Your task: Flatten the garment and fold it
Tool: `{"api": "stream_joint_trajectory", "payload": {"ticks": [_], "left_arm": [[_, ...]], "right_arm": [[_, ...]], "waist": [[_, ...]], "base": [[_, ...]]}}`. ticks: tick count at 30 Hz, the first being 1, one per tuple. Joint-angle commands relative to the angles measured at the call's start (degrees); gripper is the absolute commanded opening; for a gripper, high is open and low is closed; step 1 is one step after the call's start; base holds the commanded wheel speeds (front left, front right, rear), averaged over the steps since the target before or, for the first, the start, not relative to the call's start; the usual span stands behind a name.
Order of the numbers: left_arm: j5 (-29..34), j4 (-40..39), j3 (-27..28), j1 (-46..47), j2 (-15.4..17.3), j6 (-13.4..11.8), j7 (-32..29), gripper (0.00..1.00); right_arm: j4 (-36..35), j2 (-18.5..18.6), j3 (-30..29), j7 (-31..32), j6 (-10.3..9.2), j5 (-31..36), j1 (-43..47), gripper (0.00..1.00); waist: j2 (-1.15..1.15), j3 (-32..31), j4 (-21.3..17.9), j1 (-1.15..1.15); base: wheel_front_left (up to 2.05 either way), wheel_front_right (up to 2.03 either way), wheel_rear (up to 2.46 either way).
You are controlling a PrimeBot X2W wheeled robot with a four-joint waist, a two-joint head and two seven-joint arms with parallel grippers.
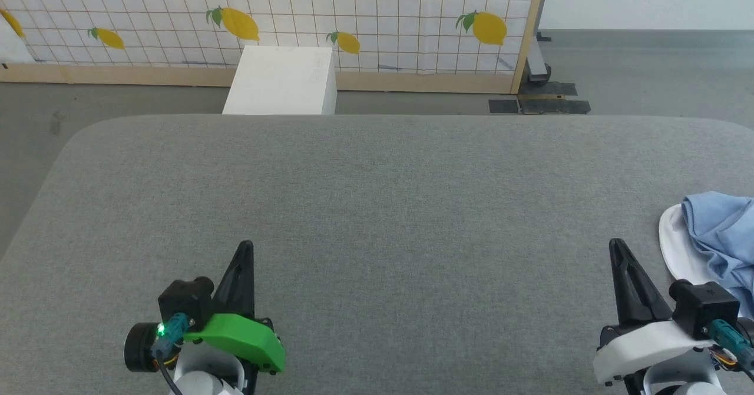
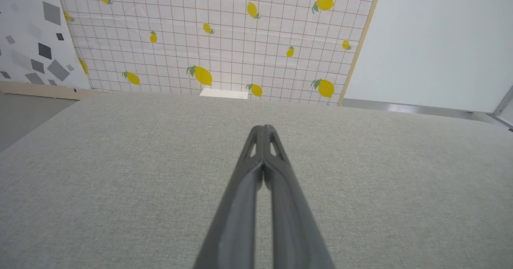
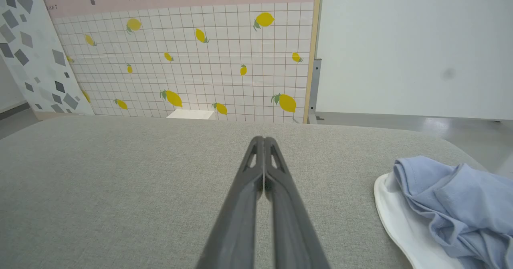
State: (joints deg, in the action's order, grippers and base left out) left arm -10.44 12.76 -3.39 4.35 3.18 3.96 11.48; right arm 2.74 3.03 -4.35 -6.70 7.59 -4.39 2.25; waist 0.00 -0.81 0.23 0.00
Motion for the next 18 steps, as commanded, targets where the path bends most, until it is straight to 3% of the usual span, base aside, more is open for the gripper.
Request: {"api": "stream_joint_trajectory", "payload": {"ticks": [1, 18], "left_arm": [[0.83, -0.5, 0.19, -0.98, -0.07, -0.37, -0.32, 0.0], [2.54, -2.68, 0.76, -1.57, -0.11, -1.0, -2.3, 0.0]], "right_arm": [[-0.42, -0.04, 0.2, 0.19, -0.02, 0.45, -0.54, 0.0], [-0.83, -0.06, 0.94, 1.34, -0.04, 1.15, -0.84, 0.0]], "waist": [[0.0, 0.01, 0.0, 0.0], [0.0, 0.15, -0.04, 0.0]], "base": [[0.0, 0.0, 0.0], [0.0, 0.0, 0.0]]}}
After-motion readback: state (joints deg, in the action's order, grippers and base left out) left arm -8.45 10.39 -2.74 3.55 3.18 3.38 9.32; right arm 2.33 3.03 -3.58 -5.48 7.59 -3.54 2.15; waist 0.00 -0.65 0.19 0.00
